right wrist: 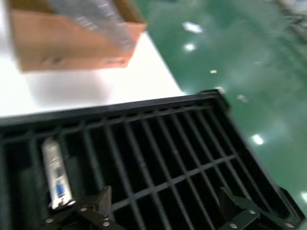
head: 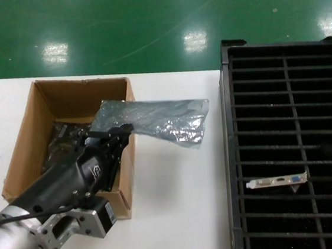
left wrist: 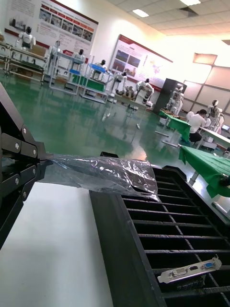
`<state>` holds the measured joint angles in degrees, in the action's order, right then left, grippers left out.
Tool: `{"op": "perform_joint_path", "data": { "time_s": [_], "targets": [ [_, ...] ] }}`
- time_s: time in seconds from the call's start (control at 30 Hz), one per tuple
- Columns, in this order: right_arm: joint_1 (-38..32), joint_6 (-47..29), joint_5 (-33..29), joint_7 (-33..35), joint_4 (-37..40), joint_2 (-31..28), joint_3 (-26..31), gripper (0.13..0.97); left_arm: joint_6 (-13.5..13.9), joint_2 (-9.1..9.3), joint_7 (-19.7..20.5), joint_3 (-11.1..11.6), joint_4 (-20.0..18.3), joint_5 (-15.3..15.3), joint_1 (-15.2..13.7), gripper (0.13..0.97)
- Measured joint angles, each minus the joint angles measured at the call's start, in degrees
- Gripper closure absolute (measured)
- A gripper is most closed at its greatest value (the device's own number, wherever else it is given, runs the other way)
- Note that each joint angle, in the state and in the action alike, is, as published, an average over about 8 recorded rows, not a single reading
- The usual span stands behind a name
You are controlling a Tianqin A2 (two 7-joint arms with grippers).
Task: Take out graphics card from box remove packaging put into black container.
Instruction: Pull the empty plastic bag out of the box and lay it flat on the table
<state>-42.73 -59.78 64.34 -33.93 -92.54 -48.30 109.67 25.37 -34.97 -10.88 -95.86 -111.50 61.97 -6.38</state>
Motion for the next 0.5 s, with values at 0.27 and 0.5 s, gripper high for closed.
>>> {"op": "perform_joint_path", "data": {
  "time_s": [0.27, 0.5],
  "targets": [
    [8.55, 9.39, 5.09, -1.58, 3.61, 0.79, -8.97, 0.288, 0.0, 0.0, 0.0, 0.0, 0.0, 0.0, 0.0, 0.958],
    [10.96, 11.56, 6.55, -2.08, 5.36, 1.12, -11.33, 0.218, 1.34, 0.75, 1.62, 0.26, -0.42, -0.82, -0.06, 0.958]
  ]
}}
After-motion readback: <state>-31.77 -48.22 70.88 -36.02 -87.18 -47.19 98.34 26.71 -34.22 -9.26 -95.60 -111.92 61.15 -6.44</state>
